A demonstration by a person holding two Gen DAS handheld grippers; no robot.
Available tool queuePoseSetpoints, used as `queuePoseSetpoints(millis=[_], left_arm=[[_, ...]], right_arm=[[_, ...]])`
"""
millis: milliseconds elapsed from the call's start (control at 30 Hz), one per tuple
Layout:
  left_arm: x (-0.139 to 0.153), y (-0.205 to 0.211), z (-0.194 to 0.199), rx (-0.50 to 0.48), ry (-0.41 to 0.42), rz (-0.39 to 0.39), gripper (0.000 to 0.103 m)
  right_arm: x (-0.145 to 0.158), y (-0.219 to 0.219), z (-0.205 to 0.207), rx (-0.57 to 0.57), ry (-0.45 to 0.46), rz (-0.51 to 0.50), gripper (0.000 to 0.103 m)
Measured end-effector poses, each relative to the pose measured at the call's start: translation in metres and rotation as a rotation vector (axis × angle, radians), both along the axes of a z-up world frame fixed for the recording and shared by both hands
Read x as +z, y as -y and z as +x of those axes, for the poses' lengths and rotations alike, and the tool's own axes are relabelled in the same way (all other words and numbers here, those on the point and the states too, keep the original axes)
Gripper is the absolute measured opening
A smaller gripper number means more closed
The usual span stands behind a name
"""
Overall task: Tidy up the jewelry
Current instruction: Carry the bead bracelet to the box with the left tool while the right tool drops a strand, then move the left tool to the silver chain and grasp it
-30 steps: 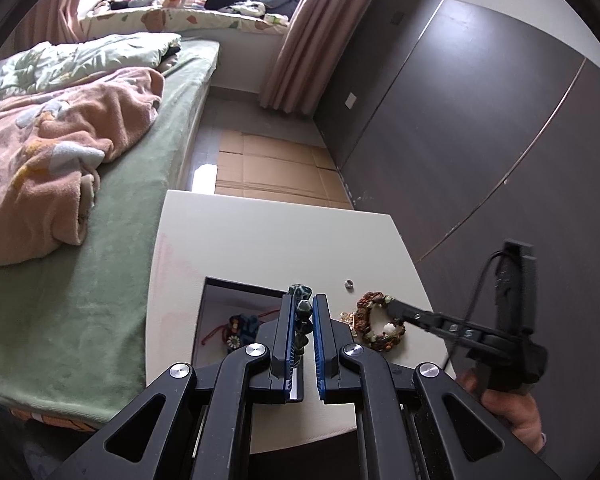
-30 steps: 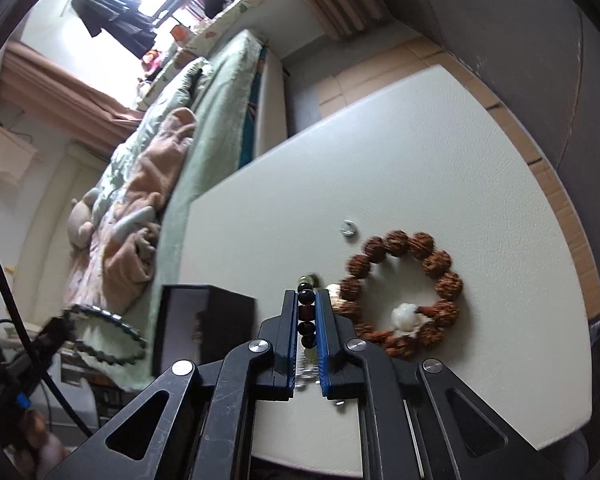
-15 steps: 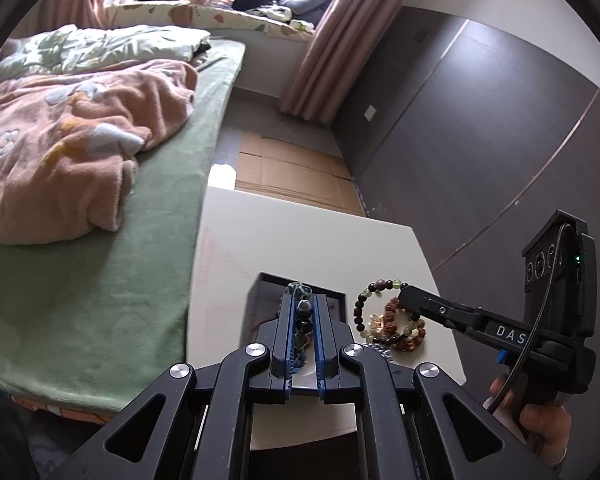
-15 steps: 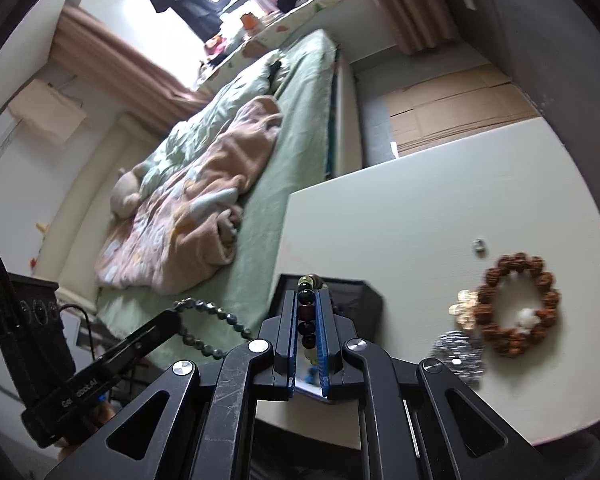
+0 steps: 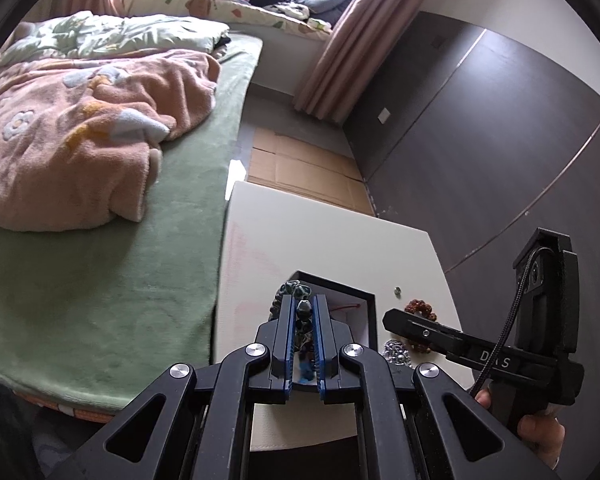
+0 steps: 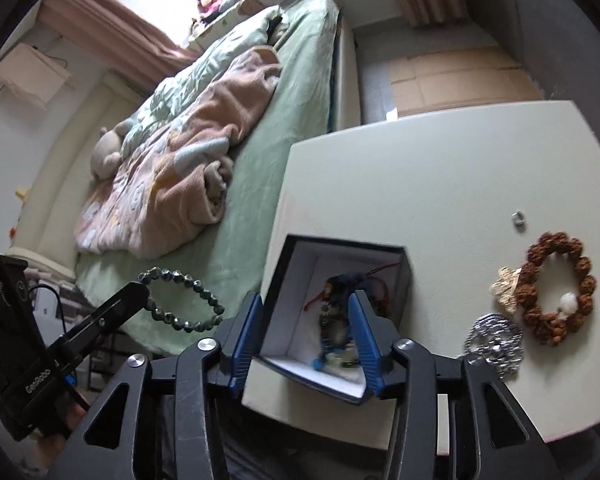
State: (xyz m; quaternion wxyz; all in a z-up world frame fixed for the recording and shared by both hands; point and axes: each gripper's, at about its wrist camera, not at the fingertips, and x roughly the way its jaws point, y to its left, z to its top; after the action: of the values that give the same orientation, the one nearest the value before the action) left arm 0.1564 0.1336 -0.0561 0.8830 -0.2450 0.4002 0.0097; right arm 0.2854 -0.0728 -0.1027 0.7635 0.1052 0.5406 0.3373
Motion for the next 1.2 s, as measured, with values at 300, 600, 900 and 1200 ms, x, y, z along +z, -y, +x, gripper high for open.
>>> queuePoseSetpoints(millis=[300,600,900,1200], left_arm=[[-0.011,0.037,0.025,-0.084,-0.018,-0.025,0.009],[-0.013,0.057,0.041,-0.096,-0.028,-0.065,0.04],[-0.005,0.071,0.038,-0.095,0.001,-0.042,0.082],[-0.013,0.125,0.047,-0.218,-0.035,0.03,0.082]], right_arm=[[0.0,0.058,-0.002,-0.123,-0.012,0.021,0.047],[-0.001,0.109,-0.008,-0.21,-0.008,0.039,0.047],[-0.016,0.136,-0.013,-0.261,-0.03,0.078,0.047],[-0.028,0.176,-0.024,-0.341,-0.034,0.087,0.047]])
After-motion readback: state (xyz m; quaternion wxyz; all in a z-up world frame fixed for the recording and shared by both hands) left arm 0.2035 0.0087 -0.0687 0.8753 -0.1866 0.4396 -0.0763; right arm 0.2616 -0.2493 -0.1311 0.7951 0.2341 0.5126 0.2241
